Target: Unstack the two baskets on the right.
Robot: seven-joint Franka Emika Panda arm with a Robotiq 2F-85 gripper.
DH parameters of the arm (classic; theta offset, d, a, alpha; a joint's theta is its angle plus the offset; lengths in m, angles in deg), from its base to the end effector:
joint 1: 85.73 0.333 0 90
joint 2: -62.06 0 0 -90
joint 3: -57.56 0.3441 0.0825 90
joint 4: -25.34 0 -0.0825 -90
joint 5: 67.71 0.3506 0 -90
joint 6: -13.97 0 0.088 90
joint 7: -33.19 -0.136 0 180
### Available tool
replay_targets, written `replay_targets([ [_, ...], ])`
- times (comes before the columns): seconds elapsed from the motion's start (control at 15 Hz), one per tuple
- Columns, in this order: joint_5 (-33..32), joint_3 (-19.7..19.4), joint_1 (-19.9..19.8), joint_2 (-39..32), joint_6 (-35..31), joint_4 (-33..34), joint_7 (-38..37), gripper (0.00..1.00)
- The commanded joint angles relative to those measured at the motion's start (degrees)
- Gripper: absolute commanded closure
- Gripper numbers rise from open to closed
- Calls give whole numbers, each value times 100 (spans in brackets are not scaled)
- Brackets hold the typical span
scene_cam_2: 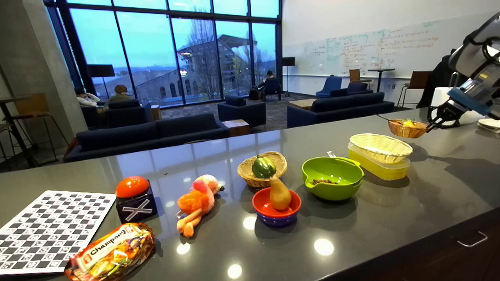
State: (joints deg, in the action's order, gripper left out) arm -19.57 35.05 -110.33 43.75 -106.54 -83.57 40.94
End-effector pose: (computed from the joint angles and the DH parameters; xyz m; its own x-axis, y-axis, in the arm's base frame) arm 0.4590 -0.3921 0.3682 0.4408 -0.8906 -0.1121 -0.7801 -0.3183 -0.5386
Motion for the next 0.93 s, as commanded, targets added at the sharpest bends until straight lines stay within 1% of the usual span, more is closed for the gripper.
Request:
replay_targets([
  [0.0, -63, 96, -79, -155, -293, 215, -428, 98],
  [0.33, -23, 188, -74, -386, -671, 331, -846, 98],
  [0.87, -54, 372, -80, -824, -907, 602, -1354, 98],
])
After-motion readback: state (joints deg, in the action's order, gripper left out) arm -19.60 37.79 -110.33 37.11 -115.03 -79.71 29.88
